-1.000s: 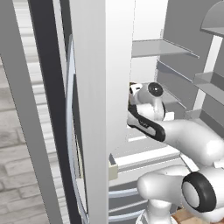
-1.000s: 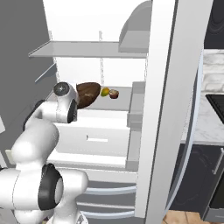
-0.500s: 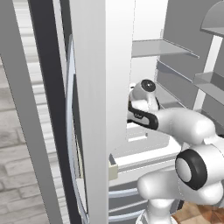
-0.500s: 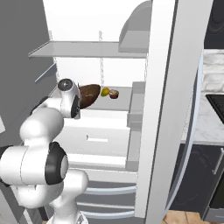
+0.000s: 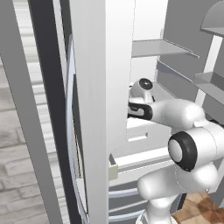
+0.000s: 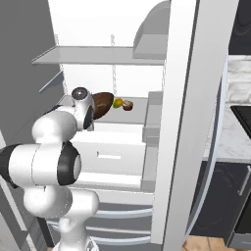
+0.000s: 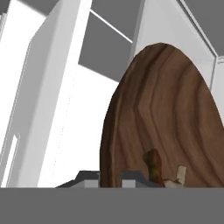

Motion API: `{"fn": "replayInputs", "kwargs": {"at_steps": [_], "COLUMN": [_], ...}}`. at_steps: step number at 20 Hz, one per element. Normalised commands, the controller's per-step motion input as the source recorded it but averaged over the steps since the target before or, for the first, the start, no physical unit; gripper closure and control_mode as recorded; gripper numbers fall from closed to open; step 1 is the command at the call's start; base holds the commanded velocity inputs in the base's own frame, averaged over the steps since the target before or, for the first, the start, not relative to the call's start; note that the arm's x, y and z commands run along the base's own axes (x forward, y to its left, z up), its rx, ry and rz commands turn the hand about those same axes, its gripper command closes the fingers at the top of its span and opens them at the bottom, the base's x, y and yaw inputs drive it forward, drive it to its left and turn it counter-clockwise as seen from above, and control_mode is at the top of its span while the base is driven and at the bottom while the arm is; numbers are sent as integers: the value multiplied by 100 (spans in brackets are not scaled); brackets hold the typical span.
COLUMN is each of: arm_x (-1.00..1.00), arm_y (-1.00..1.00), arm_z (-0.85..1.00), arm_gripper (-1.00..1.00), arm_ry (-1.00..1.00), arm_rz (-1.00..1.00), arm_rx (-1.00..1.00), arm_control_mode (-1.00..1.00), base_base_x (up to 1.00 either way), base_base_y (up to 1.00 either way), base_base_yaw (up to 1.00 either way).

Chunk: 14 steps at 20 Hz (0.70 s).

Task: Pick the chicken drumstick and garlic from their plates and place them in the bowl. Then put the bowl in the fridge.

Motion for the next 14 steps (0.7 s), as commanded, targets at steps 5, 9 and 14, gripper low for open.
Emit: {"fn": "replayInputs", "kwargs": {"at_steps": [5,9,14], "arm_x": [30,25,37], "arm_y": [5,5,6], "arm_z": [-21,-19,-6], "arm_gripper": [100,100,100], "arm_ry": [3,5,7], "arm_rz": [0,0,0], "arm_rx": [6,13,8], "arm_control_mode": [-100,-100,-100], "base_base_x": [0,0,0], "base_base_y": [0,0,0], "base_base_yaw": [0,0,0]}}
